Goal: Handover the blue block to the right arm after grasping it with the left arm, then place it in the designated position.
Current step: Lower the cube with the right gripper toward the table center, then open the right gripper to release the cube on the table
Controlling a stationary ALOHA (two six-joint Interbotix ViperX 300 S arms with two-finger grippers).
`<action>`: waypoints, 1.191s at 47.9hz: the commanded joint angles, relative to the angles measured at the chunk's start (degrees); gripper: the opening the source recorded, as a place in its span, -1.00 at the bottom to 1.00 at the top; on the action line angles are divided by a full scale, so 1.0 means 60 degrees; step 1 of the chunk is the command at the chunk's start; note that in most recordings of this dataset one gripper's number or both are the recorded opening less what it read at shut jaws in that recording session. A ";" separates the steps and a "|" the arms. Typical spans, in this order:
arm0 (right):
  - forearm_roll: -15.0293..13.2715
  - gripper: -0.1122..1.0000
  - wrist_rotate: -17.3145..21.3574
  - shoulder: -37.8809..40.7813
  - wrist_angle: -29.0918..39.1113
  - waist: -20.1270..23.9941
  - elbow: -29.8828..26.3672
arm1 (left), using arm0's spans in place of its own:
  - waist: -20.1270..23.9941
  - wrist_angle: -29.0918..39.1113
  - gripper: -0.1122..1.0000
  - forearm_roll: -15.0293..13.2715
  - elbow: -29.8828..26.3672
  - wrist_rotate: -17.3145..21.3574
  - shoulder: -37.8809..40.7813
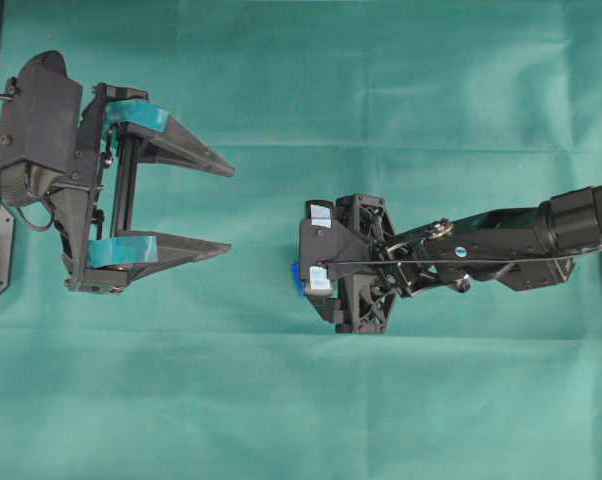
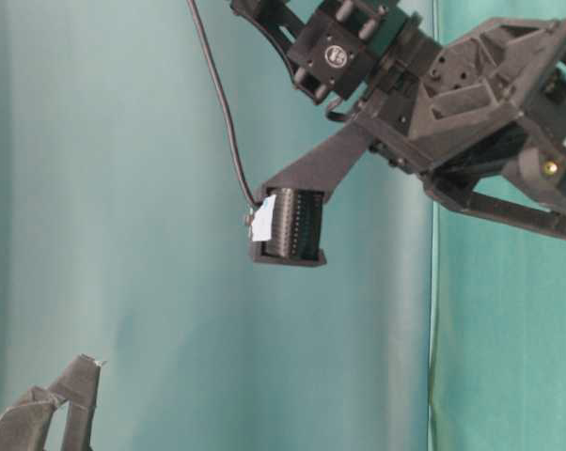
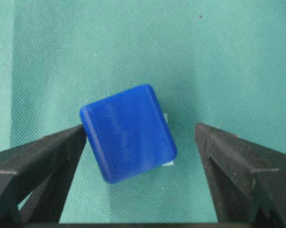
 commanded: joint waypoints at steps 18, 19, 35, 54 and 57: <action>0.0015 0.88 -0.0073 -0.1597 0.0747 0.0000 -0.0176 | -0.0029 -0.0029 1.00 0.0000 -0.0190 0.0015 -0.0059; 0.0000 0.88 -0.0088 -0.1714 0.0820 0.0000 -0.0161 | -0.0029 -0.0044 1.00 0.0000 -0.0176 0.0015 -0.0059; -0.0132 0.88 -0.0337 -0.3545 0.2227 0.0044 -0.0161 | -0.0029 -0.0044 1.00 0.0000 -0.0176 0.0015 -0.0059; -0.0132 0.88 -0.0439 -0.4380 0.2666 0.0146 -0.0103 | -0.0029 -0.0044 1.00 0.0000 -0.0190 0.0015 -0.0059; -0.0132 0.88 -0.0439 -0.4380 0.2666 0.0146 -0.0103 | -0.0029 -0.0044 1.00 0.0000 -0.0190 0.0015 -0.0059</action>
